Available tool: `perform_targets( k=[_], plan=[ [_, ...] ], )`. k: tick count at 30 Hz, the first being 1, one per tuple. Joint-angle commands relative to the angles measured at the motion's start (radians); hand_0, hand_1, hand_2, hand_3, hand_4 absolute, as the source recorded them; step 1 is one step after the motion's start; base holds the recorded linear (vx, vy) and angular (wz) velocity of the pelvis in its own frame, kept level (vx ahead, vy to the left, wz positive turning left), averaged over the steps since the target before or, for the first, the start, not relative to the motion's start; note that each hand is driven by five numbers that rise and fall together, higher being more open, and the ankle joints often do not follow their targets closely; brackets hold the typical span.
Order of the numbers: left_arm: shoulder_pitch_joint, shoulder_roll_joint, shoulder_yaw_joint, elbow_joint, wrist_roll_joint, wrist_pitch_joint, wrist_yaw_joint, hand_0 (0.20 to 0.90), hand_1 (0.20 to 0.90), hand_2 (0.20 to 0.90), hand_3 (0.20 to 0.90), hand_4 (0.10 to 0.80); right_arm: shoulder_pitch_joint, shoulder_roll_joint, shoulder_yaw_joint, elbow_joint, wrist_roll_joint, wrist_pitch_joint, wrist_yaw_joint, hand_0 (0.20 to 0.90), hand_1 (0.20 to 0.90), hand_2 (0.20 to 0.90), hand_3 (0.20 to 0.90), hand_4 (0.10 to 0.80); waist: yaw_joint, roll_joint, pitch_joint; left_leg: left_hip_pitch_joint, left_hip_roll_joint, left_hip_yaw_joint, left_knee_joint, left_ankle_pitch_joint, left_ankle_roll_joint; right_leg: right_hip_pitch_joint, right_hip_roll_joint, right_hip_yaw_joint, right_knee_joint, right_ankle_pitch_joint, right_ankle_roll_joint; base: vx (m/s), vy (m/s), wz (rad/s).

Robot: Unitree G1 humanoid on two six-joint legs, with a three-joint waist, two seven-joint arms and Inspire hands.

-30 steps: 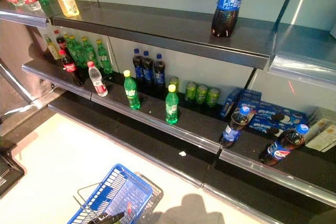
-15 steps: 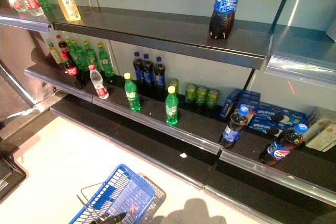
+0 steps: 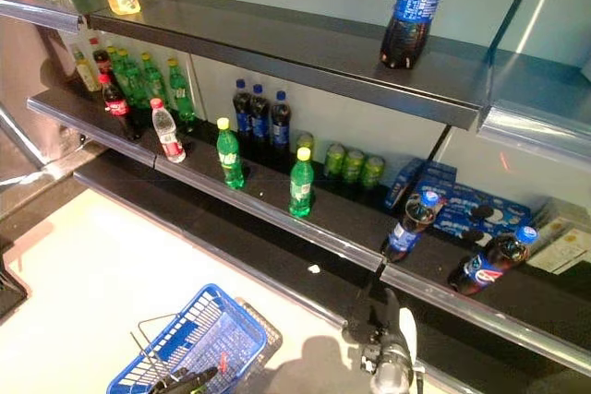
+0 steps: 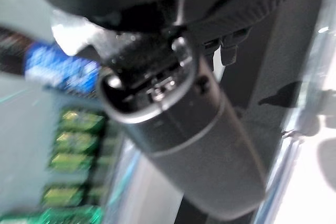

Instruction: Pick up the drink and place into the basket.

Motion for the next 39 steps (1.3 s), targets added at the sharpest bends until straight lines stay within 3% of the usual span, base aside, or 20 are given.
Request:
perform_targets(
  k=[1,4,8,16,25,32,33,39],
  plan=[
    [-0.035,0.015,0.001,-0.084,0.056,-0.043,-0.015,0.300,0.300,0.300,0.200,0.100,-0.019,-0.086,-0.014,-0.250,-0.054,-0.029,-0.036,0.900,0.900,0.900,0.900,0.800,0.005,-0.023,0.011,0.002,0.007,0.036,0.005,-0.004,0.021,-0.024,-0.055,0.094,0.022,0.038,0.024,0.000,0.000,0.00],
    [-0.029,0.011,0.001,-0.088,0.056,-0.047,-0.011,0.300,0.300,0.300,0.200,0.100,-0.014,-0.106,-0.031,-0.340,-0.027,-0.042,-0.037,0.900,0.900,0.900,0.900,0.800,0.001,-0.022,0.012,0.002,0.009,0.037,0.005,-0.006,0.021,-0.028,-0.056,0.099,0.023,0.038,0.026,0.000,0.000,0.00],
    [-0.014,0.000,0.007,-0.096,0.051,-0.055,-0.001,0.300,0.300,0.300,0.200,0.100,-0.026,-0.118,-0.089,-0.509,0.042,-0.127,-0.098,0.900,0.900,0.900,0.900,0.800,-0.011,-0.015,0.014,0.000,0.017,0.045,0.005,-0.008,0.019,-0.044,-0.059,0.116,0.034,0.033,0.030,0.000,0.000,0.00],
    [0.034,0.000,0.025,-0.105,0.047,-0.068,-0.023,0.300,0.300,0.300,0.200,0.100,-0.039,-0.143,-0.181,-0.658,0.017,-0.196,-0.162,0.900,0.900,0.900,0.900,0.800,-0.016,-0.005,0.018,0.000,0.029,0.049,0.005,-0.006,0.016,-0.066,-0.065,0.129,0.059,0.016,0.033,0.032,0.015,-0.08],
    [0.054,0.005,0.015,-0.108,0.044,-0.067,-0.029,0.300,0.300,0.300,0.200,0.100,-0.080,-0.164,-0.228,-0.682,0.076,-0.216,-0.193,0.900,0.900,0.900,0.900,0.800,-0.007,0.003,0.043,-0.023,0.029,0.026,0.035,-0.004,0.017,-0.102,-0.062,0.123,0.118,-0.009,0.016,0.029,0.015,-0.01],
    [0.036,0.004,-0.011,-0.116,0.025,-0.071,-0.027,0.300,0.300,0.300,0.200,0.100,-0.150,-0.174,-0.220,-0.652,0.061,-0.235,-0.268,0.900,0.900,0.900,0.900,0.800,0.006,0.019,0.101,-0.088,0.008,-0.014,0.083,0.000,0.024,-0.167,-0.062,0.114,0.191,-0.028,0.001,-0.059,0.041,0.00],
    [0.023,0.007,-0.022,-0.129,0.015,-0.072,-0.030,0.300,0.300,0.300,0.200,0.100,-0.184,-0.191,-0.210,-0.639,-0.013,-0.221,-0.323,0.900,0.900,0.900,0.900,0.800,0.008,0.026,0.130,-0.110,0.002,-0.017,0.096,0.004,0.025,-0.185,-0.065,0.115,0.203,-0.028,0.000,-0.156,0.047,0.03],
    [-0.021,0.010,-0.078,-0.159,-0.017,-0.102,-0.035,0.300,0.300,0.300,0.200,0.100,-0.327,-0.196,-0.181,-0.526,0.006,-0.238,-0.457,0.900,0.900,0.900,0.900,0.800,0.018,0.043,0.221,-0.185,-0.026,-0.030,0.152,-0.001,0.036,-0.240,-0.074,0.112,0.250,-0.038,-0.009,-0.156,0.035,0.00]
  ],
)
